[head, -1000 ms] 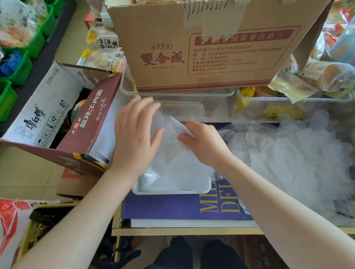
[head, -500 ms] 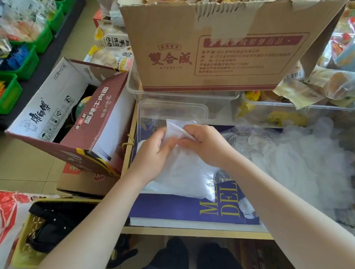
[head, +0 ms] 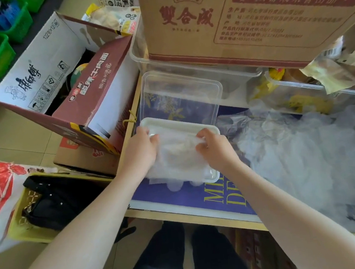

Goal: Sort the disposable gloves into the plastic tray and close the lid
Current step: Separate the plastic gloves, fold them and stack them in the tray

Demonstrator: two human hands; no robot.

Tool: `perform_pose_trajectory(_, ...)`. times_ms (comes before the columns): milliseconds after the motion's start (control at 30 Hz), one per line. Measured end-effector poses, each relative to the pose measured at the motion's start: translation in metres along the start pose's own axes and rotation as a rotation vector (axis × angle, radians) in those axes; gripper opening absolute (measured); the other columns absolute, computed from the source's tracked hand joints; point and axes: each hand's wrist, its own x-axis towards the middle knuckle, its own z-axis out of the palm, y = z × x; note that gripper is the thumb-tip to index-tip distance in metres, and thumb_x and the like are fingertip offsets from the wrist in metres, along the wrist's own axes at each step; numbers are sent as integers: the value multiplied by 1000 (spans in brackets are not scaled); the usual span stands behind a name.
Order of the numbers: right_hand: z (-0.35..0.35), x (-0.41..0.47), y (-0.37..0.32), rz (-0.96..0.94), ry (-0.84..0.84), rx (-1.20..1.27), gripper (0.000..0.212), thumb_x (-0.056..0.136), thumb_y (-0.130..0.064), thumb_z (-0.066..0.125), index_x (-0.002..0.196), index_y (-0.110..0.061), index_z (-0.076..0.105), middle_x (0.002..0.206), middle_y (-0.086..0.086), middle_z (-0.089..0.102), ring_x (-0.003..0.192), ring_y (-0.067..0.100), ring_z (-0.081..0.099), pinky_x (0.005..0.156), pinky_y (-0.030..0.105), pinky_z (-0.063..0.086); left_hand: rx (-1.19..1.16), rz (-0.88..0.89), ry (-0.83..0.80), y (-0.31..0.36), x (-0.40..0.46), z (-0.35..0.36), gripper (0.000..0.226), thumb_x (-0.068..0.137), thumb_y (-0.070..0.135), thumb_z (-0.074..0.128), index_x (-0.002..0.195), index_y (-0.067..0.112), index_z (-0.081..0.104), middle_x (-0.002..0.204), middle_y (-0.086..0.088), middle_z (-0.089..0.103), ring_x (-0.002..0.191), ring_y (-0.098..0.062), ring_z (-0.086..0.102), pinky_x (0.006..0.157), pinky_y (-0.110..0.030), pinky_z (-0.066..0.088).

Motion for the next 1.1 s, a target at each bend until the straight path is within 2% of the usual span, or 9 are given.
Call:
perform_pose_trajectory(200, 16, 12, 0, -31, 157, -307, 28, 91, 2, 38, 118, -6, 39, 112, 18, 54, 93, 38, 59, 66, 35, 42, 778, 425, 160, -5, 3, 3, 37, 77, 30, 72, 101, 6, 58, 87, -12, 63, 75, -31, 61, 57, -33, 38)
perform_pose_trajectory(300, 19, 11, -1, -40, 154, -484, 29, 91, 4, 40, 119, -3, 37, 108, 15, 56, 93, 35, 63, 60, 34, 42, 853, 579, 207, -15, 5, 7, 29, 54, 14, 81, 75, 8, 62, 76, -11, 56, 66, -30, 56, 56, -30, 41)
perform_pose_trajectory(400, 20, 13, -3, -18, 155, -542, 36, 89, 6, 42, 123, -1, 36, 110, 14, 56, 96, 32, 64, 63, 35, 47, 806, 833, 126, -24, 8, 8, 6, 68, 7, 63, 74, 4, 64, 80, -11, 62, 71, -31, 61, 71, -35, 46)
perform_pose_trajectory(500, 29, 4, -7, -123, 270, -671, 42, 80, -12, 66, 117, -2, 48, 112, 12, 59, 105, 31, 58, 80, 35, 46, 850, 781, -35, -24, 10, 4, 43, 81, 40, 47, 78, 3, 69, 82, -10, 67, 78, -32, 64, 88, -33, 31)
perform_pose_trajectory(600, 33, -3, -14, -418, 307, -728, 65, 56, -30, 85, 112, -6, 61, 115, 11, 60, 108, 30, 55, 89, 34, 37, 917, 687, -175, -22, 12, 4, 75, 82, 62, 47, 128, 3, 50, 133, -10, 50, 125, -28, 44, 108, -30, 13)
perform_pose_trajectory(733, 42, 0, -10, -521, -103, -636, 76, 86, -34, 63, 146, -12, 21, 155, 8, 15, 141, 25, 17, 109, 34, 23, 1024, 683, -200, -18, 13, 8, 88, 81, 61, 53, 143, 7, 23, 143, -7, 34, 132, -24, 32, 109, -32, 20)
perform_pose_trajectory(833, 42, 7, 6, -416, -153, -711, 77, 89, -29, 59, 149, -13, 12, 158, 4, 3, 144, 21, 10, 109, 36, 22, 1054, 653, -187, -16, 14, 12, 91, 80, 53, 60, 144, 4, 19, 139, -8, 37, 129, -25, 36, 105, -33, 26)
perform_pose_trajectory(1000, 32, 1, 33, -345, 95, -1013, 53, 69, -31, 76, 118, -16, 61, 124, 3, 58, 131, 23, 42, 109, 46, 4, 1077, 612, -209, -10, 14, 12, 104, 74, 54, 66, 145, 4, 9, 144, -9, 30, 132, -25, 32, 107, -33, 25)
perform_pose_trajectory(1100, 22, 2, 38, -352, -39, -925, 48, 83, -39, 64, 123, -14, 55, 131, 0, 48, 143, 23, 11, 111, 52, -9, 1069, 564, -290, -5, 14, 6, 103, 75, 49, 66, 147, 8, 4, 147, -10, 25, 133, -27, 28, 108, -34, 23)
